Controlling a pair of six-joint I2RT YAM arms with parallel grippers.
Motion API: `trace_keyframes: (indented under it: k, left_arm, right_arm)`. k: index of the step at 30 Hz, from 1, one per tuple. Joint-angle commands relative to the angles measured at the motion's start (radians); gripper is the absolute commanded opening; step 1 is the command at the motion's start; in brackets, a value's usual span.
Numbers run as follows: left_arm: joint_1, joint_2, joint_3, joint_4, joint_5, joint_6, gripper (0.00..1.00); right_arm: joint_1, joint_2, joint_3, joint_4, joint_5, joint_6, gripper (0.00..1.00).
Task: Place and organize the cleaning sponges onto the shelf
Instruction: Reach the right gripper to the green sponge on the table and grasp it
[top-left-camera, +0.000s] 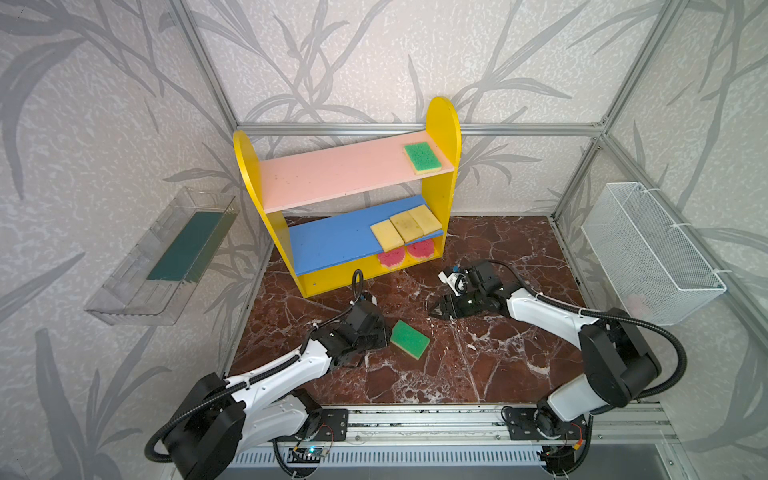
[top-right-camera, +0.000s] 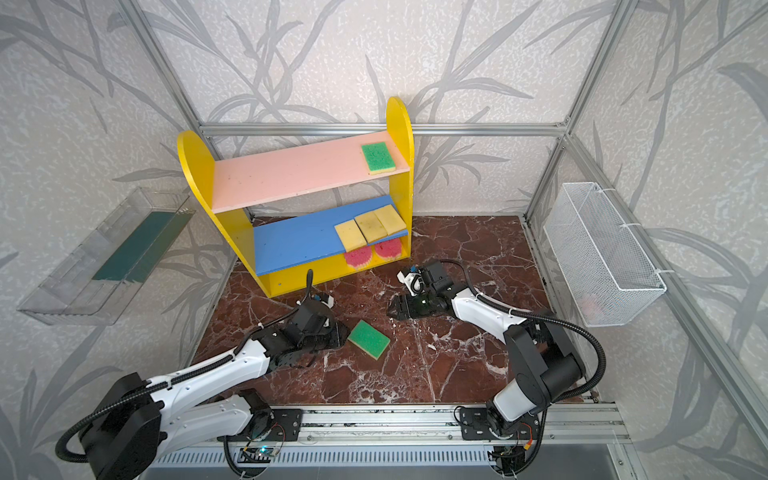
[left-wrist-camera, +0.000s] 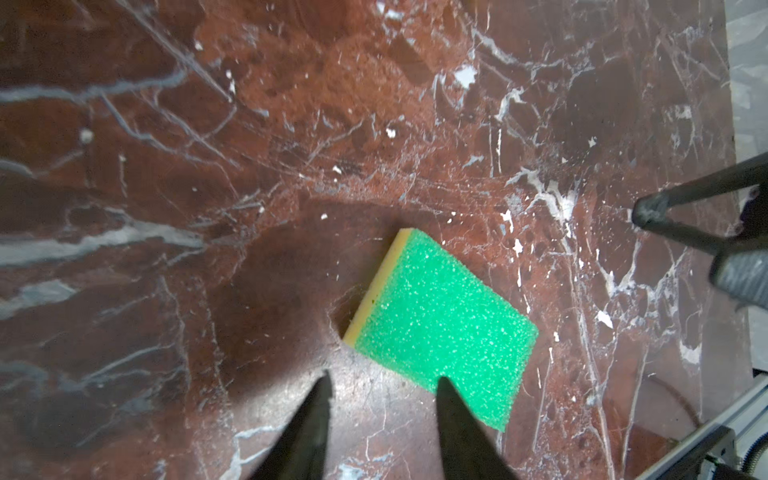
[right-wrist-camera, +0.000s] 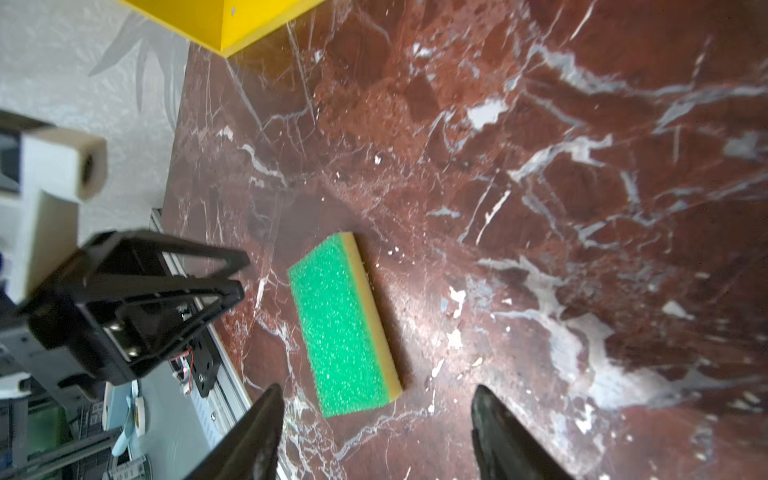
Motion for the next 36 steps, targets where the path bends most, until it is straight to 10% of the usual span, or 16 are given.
trace_keyframes:
  k: [1,36]
  left_arm:
    - [0.009,-0.039,0.047,-0.075,-0.058,0.03,0.6]
    - [0.084,-0.241,-0.046,-0.186,-0.079,0.038,0.66]
  right_arm:
    - [0.022,-0.031,-0.032,-0.086,0.003,-0.1,0.73]
    - [0.167,0.266,0.11,-0.088,0.056,-0.106,0.41]
